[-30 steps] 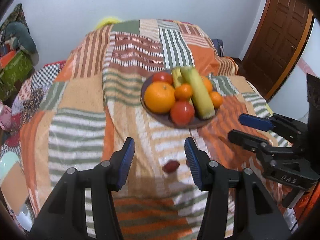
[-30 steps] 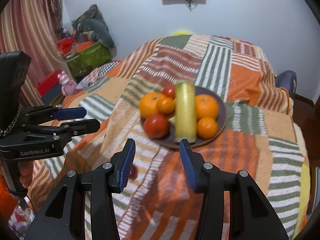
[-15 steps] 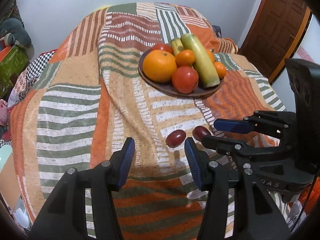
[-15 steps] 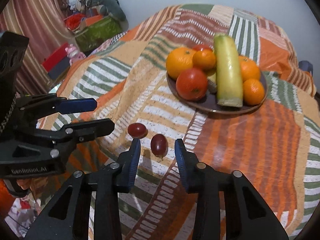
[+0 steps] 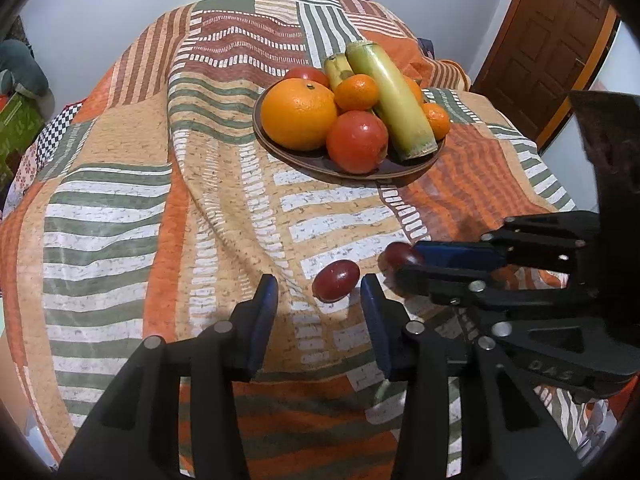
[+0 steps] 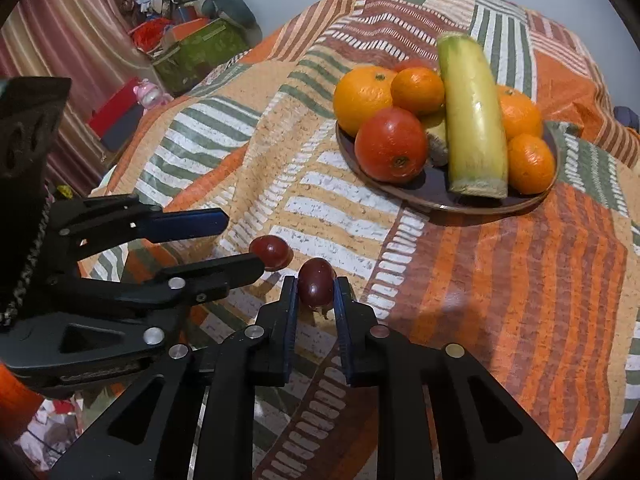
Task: Organize fruits
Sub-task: 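Grasp a date with the left gripper while the right gripper grasps the other date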
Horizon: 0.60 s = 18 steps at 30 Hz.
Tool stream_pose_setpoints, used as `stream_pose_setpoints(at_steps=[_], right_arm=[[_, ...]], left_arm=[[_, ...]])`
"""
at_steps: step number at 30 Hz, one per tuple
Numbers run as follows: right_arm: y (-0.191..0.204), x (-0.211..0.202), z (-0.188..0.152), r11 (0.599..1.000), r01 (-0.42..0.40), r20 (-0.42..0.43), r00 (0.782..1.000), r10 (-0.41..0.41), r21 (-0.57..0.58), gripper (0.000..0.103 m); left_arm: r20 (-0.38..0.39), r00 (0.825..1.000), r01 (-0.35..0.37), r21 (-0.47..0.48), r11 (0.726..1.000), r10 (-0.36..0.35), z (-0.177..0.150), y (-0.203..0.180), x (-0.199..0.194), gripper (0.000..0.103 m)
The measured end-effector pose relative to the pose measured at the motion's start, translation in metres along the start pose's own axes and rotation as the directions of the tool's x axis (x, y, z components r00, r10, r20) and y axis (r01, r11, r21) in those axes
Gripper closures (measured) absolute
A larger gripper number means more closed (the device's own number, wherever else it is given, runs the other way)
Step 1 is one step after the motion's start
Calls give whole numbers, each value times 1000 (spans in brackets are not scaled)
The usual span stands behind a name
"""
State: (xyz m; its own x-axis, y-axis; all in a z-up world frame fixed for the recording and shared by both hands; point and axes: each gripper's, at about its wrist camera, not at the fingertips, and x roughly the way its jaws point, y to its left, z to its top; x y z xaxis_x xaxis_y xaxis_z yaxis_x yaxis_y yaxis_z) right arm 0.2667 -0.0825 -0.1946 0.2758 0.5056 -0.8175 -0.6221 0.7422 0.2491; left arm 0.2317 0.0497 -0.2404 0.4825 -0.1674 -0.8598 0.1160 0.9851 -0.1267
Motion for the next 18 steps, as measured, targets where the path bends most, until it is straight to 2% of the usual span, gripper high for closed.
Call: stream_pose_setpoints(at_steps=[2,6,10,14,15,18], right_arm=[[-3,-8,1,1000,15,24,1000,-15,-2,87],[-11,-27,1,999,47,69,996,-47,8,87],[-22,-41,-1,998,56,102,993,-59,34,87],[-31,-49,-3,996,56,116,991,-64,67,87],[-34,-50,-4,996,55,118,991,-63,75,87],[-38,-50,-6,995,52,116,991,-63,91,87]], left_arm=[[0,1000,-5,4,1000,5,1,-1,1,62],[19,1000,-15,15,1000,15,4,-3,-6,74],[52,999,6,29,1000,-7,8,-9,-15,74],[8,1000,10,44,999,-10,8,-16,0,74],[-16,1000,7,41,999,-7,7,-16,9,74],[-13,999,-45,56,997,45,4,-17,17,74]])
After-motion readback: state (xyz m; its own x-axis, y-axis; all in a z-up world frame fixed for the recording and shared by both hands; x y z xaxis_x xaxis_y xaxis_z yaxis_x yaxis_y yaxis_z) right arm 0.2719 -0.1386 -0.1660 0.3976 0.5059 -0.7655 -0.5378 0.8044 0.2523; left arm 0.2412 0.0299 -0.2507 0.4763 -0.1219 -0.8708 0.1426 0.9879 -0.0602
